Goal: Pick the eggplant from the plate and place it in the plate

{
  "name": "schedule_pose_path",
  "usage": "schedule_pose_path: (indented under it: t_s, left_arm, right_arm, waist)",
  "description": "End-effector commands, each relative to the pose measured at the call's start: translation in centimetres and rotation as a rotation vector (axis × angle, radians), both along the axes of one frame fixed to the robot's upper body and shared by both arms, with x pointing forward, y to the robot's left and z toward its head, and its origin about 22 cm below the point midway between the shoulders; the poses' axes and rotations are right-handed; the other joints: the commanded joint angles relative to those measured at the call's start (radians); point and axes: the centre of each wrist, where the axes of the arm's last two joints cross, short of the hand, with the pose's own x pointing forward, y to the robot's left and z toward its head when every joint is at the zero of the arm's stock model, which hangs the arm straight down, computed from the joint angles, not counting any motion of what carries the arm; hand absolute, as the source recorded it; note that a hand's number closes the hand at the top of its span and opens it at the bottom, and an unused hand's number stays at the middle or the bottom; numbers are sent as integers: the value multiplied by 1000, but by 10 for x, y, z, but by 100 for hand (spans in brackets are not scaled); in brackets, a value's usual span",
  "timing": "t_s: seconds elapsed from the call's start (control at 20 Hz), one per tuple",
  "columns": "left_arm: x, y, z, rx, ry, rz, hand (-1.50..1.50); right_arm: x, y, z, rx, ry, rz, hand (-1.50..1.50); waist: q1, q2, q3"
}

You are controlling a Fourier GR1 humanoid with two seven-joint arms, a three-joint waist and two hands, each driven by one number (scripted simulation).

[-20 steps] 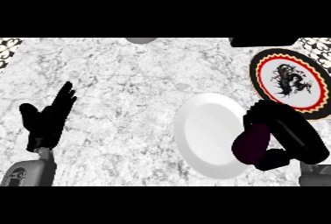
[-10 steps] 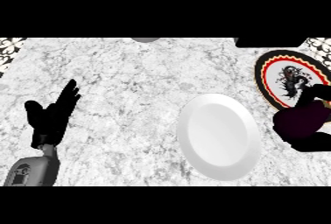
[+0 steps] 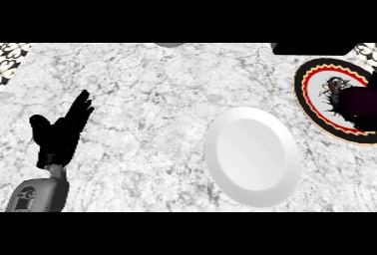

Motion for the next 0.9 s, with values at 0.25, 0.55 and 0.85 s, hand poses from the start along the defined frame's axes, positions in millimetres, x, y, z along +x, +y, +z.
schedule_pose_path:
  t_s: [0.25, 0.55, 0.85]
  left_arm:
    - [17, -16, 5, -6, -6, -25, 0]
    - [8, -10, -1, -5, -17, -24, 0]
    - [15, -19, 2, -3, -18, -31, 0]
  right_arm:
    - [30, -47, -15, -148, 153, -24, 150]
    - [15, -83, -32, -12, 350, 35, -150]
    - [24, -73, -43, 5, 141, 127, -150]
  waist:
    - [14, 7, 1]
    - [23, 9, 2]
    - [25, 12, 3]
